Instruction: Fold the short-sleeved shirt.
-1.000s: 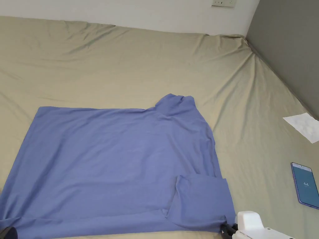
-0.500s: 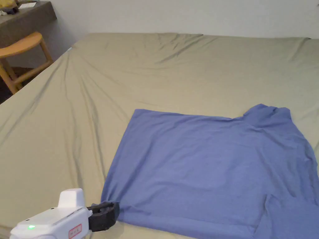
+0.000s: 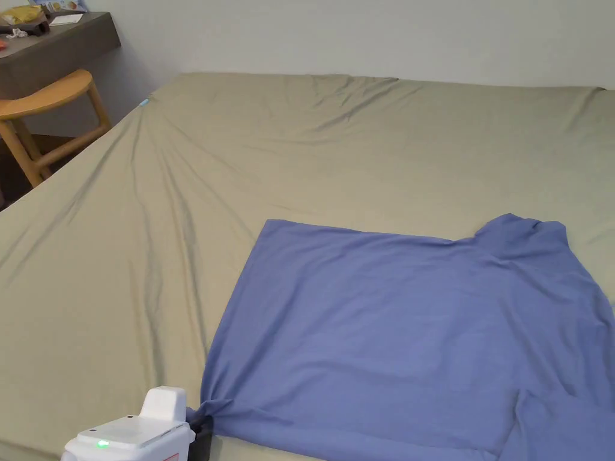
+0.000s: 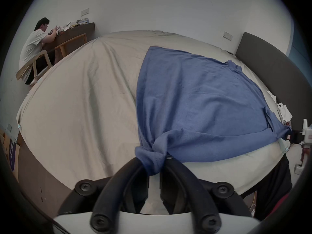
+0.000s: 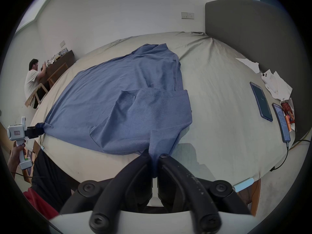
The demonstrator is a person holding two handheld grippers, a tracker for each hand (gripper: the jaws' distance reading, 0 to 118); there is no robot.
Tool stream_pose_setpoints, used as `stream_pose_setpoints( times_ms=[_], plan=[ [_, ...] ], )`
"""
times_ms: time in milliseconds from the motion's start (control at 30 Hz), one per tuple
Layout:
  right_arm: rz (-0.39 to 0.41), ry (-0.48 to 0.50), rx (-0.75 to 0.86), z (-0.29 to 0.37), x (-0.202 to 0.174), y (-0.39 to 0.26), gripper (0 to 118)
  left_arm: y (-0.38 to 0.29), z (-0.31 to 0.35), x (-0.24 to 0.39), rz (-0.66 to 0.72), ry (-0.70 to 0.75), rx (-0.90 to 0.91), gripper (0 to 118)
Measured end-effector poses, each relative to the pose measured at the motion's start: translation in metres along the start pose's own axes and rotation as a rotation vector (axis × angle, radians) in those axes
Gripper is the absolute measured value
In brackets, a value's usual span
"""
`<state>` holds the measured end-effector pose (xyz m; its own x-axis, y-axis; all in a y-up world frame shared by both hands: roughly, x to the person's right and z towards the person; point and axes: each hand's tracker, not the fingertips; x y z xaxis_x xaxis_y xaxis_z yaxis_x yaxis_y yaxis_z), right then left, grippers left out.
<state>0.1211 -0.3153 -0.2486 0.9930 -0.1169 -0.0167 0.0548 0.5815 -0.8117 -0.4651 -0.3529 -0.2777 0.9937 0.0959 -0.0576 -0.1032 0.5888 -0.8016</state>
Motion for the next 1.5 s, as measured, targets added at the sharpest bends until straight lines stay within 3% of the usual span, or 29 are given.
stream_pose_setpoints(
  times_ms=[333,600,833,967,1100,1300,1333,1367,1400,1433,1467,1500],
  plan=[
    [0.007,-0.003,0.034,0.02,-0.006,0.015,4,0.017,0.016,0.002,-0.02,-0.014,0.053,6],
    [0.017,0.026,0.076,0.023,-0.002,0.066,4,0.072,0.023,0.009,-0.038,-0.051,0.123,6],
    [-0.005,0.018,0.075,-0.026,0.015,0.133,4,0.133,-0.029,0.007,-0.021,-0.053,0.109,6],
    [0.046,-0.028,0.054,-0.067,0.02,0.162,4,0.16,-0.062,0.012,0.0,-0.051,0.102,6],
    [0.005,-0.032,0.008,-0.105,0.021,0.173,4,0.17,-0.089,0.029,-0.044,-0.009,0.062,6],
    [0.019,-0.066,-0.026,-0.131,0.026,0.173,5,0.173,-0.107,0.033,-0.058,0.016,0.021,7],
    [0.026,-0.073,-0.036,-0.135,0.027,0.173,6,0.173,-0.11,0.033,-0.054,0.015,0.009,16],
    [0.033,-0.083,-0.041,-0.139,0.026,0.171,12,0.172,-0.113,0.034,-0.051,0.015,0.0,35],
    [0.036,-0.087,-0.036,-0.142,0.026,0.169,33,0.171,-0.115,0.034,-0.057,0.023,-0.008,73],
    [0.044,-0.101,-0.031,-0.141,0.024,0.169,57,0.172,-0.116,0.035,-0.086,0.05,-0.025,94],
    [0.049,-0.112,-0.025,-0.14,0.023,0.17,77,0.172,-0.115,0.036,-0.104,0.078,-0.018,109],
    [0.051,-0.163,-0.013,-0.132,0.021,0.172,90,0.172,-0.108,0.035,-0.1,0.086,0.003,113]
  ],
)
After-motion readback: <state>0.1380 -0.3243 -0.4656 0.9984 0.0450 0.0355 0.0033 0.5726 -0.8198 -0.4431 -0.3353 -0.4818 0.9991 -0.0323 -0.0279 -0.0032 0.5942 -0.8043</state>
